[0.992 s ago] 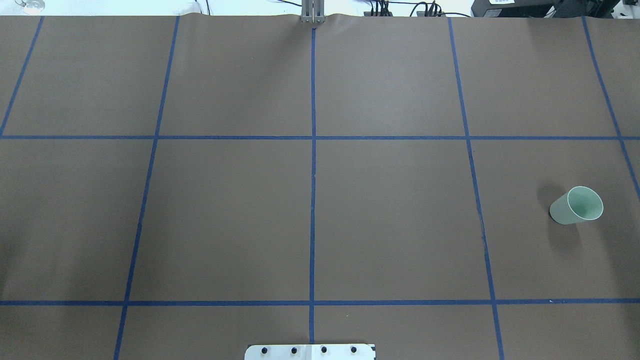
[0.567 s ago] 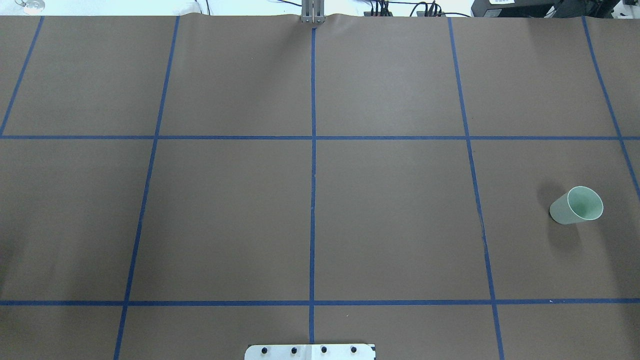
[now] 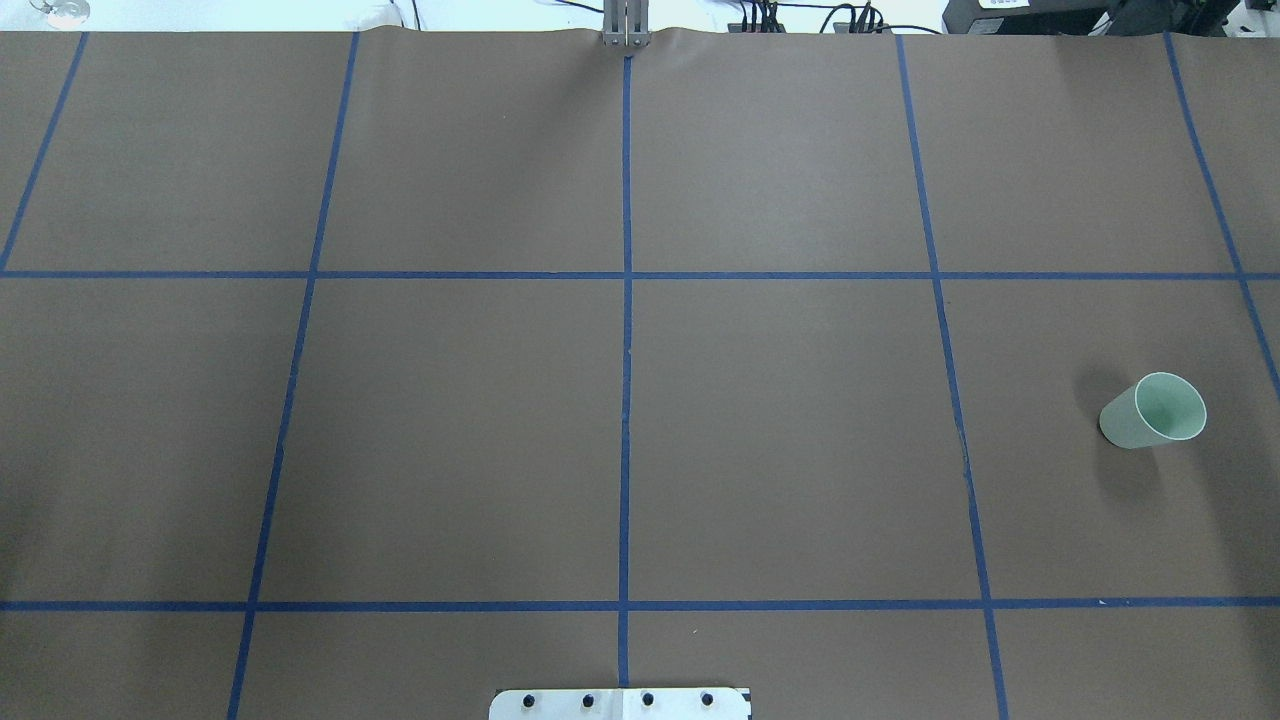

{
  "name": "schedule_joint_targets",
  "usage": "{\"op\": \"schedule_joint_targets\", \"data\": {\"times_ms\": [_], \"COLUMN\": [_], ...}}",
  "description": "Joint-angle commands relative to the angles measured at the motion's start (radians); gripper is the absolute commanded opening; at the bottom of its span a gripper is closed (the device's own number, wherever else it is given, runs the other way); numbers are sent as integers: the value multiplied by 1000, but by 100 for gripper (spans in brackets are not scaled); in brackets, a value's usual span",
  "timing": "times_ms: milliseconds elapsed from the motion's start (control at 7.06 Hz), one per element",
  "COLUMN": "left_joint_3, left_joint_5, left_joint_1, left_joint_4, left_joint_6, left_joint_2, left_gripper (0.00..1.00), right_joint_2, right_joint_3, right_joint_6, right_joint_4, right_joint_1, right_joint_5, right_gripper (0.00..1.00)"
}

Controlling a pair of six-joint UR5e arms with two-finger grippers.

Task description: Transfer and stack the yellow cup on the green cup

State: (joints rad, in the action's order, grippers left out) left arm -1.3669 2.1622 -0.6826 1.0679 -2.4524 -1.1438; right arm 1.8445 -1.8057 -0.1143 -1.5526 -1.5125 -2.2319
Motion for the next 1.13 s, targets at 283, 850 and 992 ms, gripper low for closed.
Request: {"op": "schedule_joint_targets", "data": {"times_ms": [283, 850, 992], "left_joint_3": [-190, -187, -186], "left_joint_5": [-345, -710, -822], "left_joint_1": [-8, -41, -66], "left_joint_4": [49, 235, 310], "left_joint_6": [0, 21, 44], "left_joint_2": [114, 125, 142], "left_gripper": [34, 34, 34], "right_joint_2": [-42, -48, -48], "right_joint_3": [0, -1, -1], "right_joint_6": [2, 2, 2], "right_joint_4": [0, 43, 43], "right_joint_1": [6, 6, 6], "right_joint_5": [0, 0, -8], "right_gripper": [100, 100, 100]}}
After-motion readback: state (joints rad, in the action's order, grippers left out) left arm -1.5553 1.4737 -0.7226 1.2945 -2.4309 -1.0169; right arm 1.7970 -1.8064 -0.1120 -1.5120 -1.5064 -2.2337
